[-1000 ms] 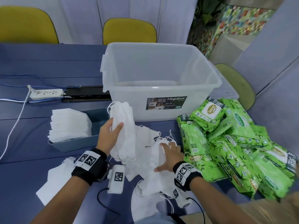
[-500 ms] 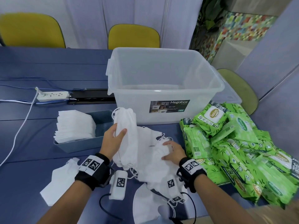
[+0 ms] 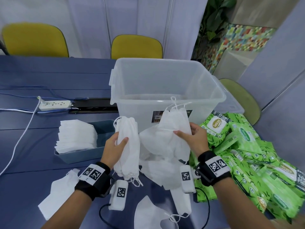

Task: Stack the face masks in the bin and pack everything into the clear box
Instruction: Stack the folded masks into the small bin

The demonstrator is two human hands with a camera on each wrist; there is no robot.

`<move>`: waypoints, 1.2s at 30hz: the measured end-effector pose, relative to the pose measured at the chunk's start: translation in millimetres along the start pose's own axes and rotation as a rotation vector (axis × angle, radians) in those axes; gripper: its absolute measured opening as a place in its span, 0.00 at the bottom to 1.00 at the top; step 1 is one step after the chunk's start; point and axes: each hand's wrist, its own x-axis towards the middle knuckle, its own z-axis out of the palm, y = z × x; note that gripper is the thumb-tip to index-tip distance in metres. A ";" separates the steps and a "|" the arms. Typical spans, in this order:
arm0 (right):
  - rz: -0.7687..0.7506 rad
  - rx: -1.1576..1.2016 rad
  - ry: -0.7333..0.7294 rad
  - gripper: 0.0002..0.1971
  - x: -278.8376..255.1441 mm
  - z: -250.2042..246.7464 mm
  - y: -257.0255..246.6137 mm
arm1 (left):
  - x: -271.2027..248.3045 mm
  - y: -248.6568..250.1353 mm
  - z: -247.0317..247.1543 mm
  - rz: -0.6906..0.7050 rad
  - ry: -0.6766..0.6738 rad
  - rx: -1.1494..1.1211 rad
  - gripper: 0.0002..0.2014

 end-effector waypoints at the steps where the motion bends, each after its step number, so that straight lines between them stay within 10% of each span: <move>1: -0.035 0.004 0.011 0.12 1.4 0.9 -4.2 | 0.3 1.7 -0.9 0.009 -0.003 -0.003 0.08; 7: -0.173 -0.063 0.086 0.06 11.0 7.3 -14.8 | 6.2 8.2 -10.6 0.083 -0.029 0.051 0.07; 14: -0.329 -0.111 -0.010 0.34 10.5 9.9 -3.3 | 6.7 11.0 -15.4 0.059 -0.007 0.037 0.07; 27: -0.240 -0.206 -0.082 0.13 3.7 12.9 4.7 | 2.4 13.3 -13.2 0.047 -0.015 0.054 0.07; 36: -0.446 -0.143 -0.077 0.40 -11.9 30.3 -10.5 | -9.5 2.4 10.4 -0.082 -0.153 0.029 0.13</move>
